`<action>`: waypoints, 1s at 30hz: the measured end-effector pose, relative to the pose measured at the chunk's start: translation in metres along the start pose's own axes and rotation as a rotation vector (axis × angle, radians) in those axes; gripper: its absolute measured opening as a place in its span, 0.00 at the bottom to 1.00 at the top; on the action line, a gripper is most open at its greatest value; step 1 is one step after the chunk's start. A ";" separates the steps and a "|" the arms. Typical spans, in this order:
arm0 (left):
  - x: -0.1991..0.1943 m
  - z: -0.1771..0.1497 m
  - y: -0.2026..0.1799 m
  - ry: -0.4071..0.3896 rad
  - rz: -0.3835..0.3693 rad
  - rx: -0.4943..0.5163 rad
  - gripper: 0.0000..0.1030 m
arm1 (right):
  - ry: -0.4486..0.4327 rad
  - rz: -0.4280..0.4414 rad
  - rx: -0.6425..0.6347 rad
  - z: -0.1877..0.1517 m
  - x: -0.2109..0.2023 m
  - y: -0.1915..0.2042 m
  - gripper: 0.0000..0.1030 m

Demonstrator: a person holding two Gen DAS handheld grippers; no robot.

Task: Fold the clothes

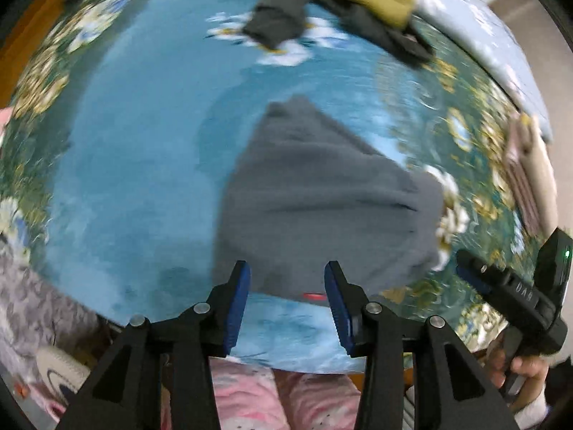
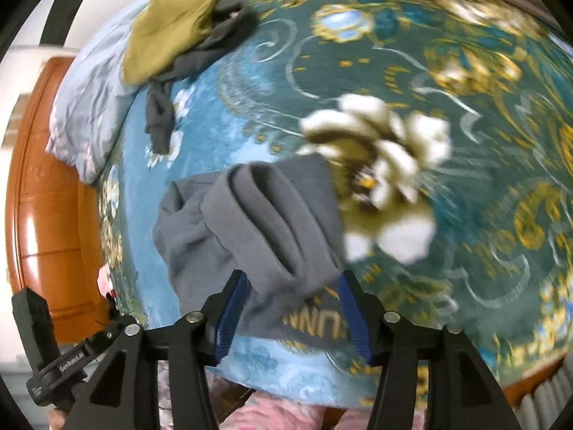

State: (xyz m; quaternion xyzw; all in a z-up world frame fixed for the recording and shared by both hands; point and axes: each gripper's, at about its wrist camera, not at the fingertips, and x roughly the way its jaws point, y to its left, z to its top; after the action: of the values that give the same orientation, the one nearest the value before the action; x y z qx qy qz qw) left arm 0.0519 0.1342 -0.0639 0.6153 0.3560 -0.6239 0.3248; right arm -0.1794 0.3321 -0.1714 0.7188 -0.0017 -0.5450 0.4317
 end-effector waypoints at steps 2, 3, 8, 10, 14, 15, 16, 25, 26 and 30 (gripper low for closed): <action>-0.001 0.002 0.013 0.006 0.017 -0.021 0.43 | 0.012 0.005 -0.027 0.013 0.015 0.008 0.59; -0.001 0.004 0.018 0.008 0.018 -0.034 0.43 | 0.019 0.001 -0.043 0.019 0.022 0.012 0.60; 0.000 0.012 0.034 0.020 0.015 -0.098 0.43 | 0.061 -0.004 -0.104 0.045 0.051 0.030 0.61; 0.003 0.013 0.038 0.030 0.008 -0.121 0.43 | 0.085 0.015 -0.109 0.048 0.058 0.035 0.62; 0.008 0.012 0.038 0.043 -0.012 -0.139 0.43 | 0.087 0.009 -0.158 0.042 0.056 0.049 0.29; 0.009 0.012 0.037 0.044 -0.013 -0.138 0.43 | 0.090 0.020 -0.160 0.040 0.054 0.050 0.14; 0.009 0.012 0.037 0.046 -0.015 -0.136 0.43 | 0.087 0.048 -0.159 0.037 0.048 0.051 0.09; 0.015 0.018 0.037 0.056 -0.013 -0.132 0.43 | 0.029 0.121 0.175 0.015 0.026 -0.030 0.09; 0.016 0.018 0.036 0.058 -0.010 -0.132 0.43 | 0.044 0.099 0.172 0.012 0.032 -0.031 0.14; 0.017 0.019 0.037 0.064 -0.010 -0.131 0.43 | 0.002 0.096 0.155 0.007 0.028 -0.026 0.29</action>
State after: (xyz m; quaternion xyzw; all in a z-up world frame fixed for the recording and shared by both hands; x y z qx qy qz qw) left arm 0.0722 0.0990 -0.0830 0.6105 0.4094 -0.5807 0.3499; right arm -0.1860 0.3304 -0.2092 0.7496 -0.0781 -0.5212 0.4005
